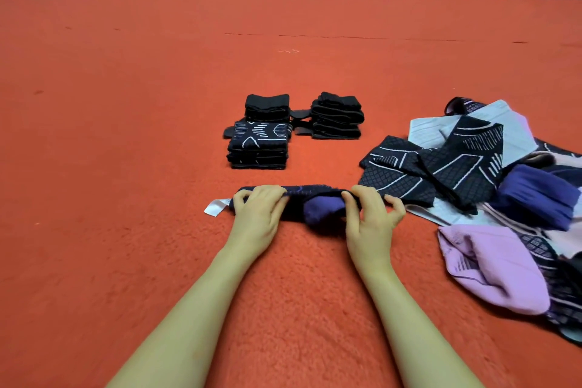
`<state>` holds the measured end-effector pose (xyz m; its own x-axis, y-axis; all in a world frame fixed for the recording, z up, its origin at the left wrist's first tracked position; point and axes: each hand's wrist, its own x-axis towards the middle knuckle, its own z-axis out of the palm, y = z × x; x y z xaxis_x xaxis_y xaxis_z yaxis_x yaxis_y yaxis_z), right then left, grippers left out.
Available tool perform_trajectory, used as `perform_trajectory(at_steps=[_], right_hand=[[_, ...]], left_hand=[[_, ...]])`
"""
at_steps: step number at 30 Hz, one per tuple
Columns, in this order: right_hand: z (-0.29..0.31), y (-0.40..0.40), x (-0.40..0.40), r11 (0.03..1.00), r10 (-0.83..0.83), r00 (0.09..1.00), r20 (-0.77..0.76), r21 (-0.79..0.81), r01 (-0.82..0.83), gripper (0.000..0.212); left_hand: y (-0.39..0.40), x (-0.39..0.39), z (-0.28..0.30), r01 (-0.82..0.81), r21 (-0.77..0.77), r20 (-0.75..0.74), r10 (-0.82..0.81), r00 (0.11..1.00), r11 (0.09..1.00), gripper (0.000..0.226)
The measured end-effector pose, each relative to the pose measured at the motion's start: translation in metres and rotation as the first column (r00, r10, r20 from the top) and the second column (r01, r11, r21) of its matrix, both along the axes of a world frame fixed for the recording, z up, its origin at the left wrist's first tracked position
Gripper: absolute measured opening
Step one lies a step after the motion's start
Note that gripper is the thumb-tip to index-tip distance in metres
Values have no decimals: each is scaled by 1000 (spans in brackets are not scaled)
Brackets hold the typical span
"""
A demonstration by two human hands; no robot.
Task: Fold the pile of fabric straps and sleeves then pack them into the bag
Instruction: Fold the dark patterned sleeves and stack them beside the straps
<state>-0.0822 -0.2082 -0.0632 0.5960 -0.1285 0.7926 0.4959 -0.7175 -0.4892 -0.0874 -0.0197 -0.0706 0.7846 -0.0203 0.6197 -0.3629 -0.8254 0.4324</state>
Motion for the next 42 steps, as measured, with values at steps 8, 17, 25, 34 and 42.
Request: perform_trajectory(at_steps=[8, 17, 25, 34, 42], right_hand=[[6, -4, 1, 947, 59, 981, -185, 320, 3, 17], [7, -2, -17, 968, 112, 988, -103, -214, -132, 34], [-1, -16, -14, 911, 149, 988, -38, -383, -152, 18], [19, -13, -24, 932, 241, 969, 59, -294, -214, 14], [71, -13, -26, 972, 193, 979, 66, 123, -200, 2]], left_hand=[[-1, -4, 6, -28, -14, 45, 29, 999, 999, 12], [-3, -5, 1, -36, 164, 216, -1, 976, 986, 40], [-7, -11, 1, 171, 315, 114, -217, 970, 933, 41], [-22, -9, 32, 20, 148, 172, -46, 984, 989, 31], [-2, 2, 96, -62, 284, 122, 28, 992, 957, 47]])
